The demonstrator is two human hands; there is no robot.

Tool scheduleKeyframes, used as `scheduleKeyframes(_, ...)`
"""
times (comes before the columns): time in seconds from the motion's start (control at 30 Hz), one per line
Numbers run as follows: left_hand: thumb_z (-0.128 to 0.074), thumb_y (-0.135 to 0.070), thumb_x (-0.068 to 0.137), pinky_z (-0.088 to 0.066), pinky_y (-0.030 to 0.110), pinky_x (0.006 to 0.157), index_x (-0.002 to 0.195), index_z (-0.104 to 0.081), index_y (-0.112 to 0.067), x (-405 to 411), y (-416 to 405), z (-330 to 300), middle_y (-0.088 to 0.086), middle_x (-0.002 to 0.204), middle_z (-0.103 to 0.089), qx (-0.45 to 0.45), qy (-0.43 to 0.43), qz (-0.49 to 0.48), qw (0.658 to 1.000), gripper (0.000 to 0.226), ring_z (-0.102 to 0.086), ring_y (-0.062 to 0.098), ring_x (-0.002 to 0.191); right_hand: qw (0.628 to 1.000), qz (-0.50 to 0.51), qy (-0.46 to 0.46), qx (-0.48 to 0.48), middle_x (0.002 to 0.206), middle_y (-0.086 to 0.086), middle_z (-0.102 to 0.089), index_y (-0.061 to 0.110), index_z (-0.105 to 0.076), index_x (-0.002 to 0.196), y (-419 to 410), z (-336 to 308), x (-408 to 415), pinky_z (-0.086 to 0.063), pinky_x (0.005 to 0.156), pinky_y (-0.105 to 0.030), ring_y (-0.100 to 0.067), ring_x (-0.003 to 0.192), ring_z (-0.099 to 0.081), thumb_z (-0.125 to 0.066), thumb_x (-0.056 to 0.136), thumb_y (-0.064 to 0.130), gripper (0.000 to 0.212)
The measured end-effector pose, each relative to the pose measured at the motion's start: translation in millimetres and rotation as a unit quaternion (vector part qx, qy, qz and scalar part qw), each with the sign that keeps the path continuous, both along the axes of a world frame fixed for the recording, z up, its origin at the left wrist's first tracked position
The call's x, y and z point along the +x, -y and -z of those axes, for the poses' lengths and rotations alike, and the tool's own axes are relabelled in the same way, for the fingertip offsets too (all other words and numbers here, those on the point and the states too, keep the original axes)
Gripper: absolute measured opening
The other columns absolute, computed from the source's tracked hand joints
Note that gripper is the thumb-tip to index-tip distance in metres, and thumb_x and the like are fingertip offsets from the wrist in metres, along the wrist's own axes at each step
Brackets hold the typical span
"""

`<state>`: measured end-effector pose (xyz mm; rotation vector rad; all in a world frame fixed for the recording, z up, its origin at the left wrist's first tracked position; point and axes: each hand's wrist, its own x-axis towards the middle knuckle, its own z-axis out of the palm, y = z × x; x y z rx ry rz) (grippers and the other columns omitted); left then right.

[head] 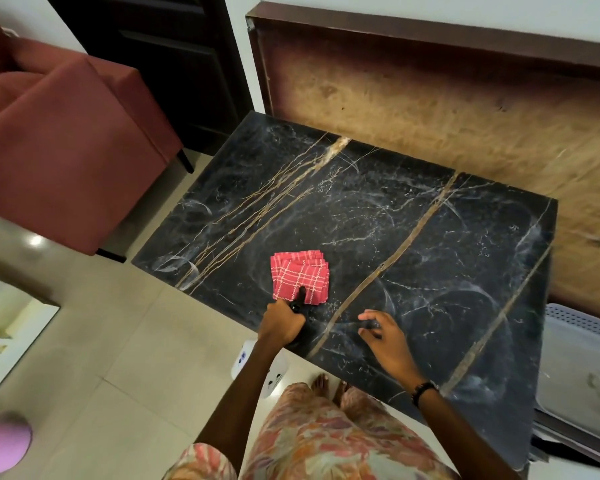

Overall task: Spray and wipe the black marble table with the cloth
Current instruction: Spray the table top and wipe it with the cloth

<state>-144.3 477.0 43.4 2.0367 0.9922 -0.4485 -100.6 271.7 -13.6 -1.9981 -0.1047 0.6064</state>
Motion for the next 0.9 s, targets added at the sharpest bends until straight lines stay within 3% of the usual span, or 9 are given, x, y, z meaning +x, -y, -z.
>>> scheduleKeyframes(0.23, -0.055, -0.015, 0.087, -0.047, 0.040, 0.090, 0.110, -0.058, 0.002, -2.6, -5.9, 1.3, 0.018, 0.109, -0.066, 0.019, -0.009, -0.071, 0.997, 0.028, -0.062, 0.034, 0.101, 1.000, -0.018, -0.008, 0.008, 0.117, 0.000, -0.054, 0.015, -0.063, 0.100, -0.5, -3.4, 0.2, -0.046, 0.076, -0.005, -0.006, 0.090, -0.057, -0.062, 0.087, 0.000, 0.020)
scheduleKeyframes(0.37, -0.056, -0.013, 0.085, -0.048, 0.033, 0.081, 0.104, -0.058, -0.002, -0.5, -1.7, -2.3, 0.017, 0.101, -0.066, -0.002, 0.000, -0.007, 1.000, 0.022, -0.061, 0.026, 0.085, 1.000, -0.029, -0.006, 0.008, 0.118, 0.001, -0.053, 0.015, -0.063, 0.102, 1.5, -3.7, -0.5, -0.045, 0.076, -0.006, -0.005, 0.093, -0.057, -0.063, 0.088, 0.002, 0.019)
scheduleKeyframes(0.53, -0.059, -0.014, 0.081, -0.054, 0.042, 0.083, 0.090, -0.056, -0.009, 2.1, 8.6, -2.2, 0.011, 0.090, -0.065, 0.017, 0.011, 0.035, 0.999, 0.010, -0.062, 0.027, 0.083, 0.999, -0.037, -0.012, 0.005, 0.119, 0.001, -0.053, 0.013, -0.063, 0.105, 2.4, -5.1, 0.9, -0.044, 0.075, -0.004, -0.003, 0.092, -0.056, -0.062, 0.089, 0.004, 0.018)
scheduleKeyframes(0.9, -0.059, -0.019, 0.082, -0.055, 0.040, 0.084, 0.105, -0.060, -0.003, -8.7, 7.1, -7.5, 0.012, 0.096, -0.068, 0.055, 0.005, 0.015, 0.998, 0.028, -0.065, 0.028, 0.087, 0.998, -0.060, -0.003, 0.010, 0.117, 0.000, -0.053, 0.013, -0.064, 0.102, 5.7, -7.0, -4.5, -0.045, 0.078, -0.007, -0.011, 0.098, -0.058, -0.061, 0.089, 0.003, 0.017)
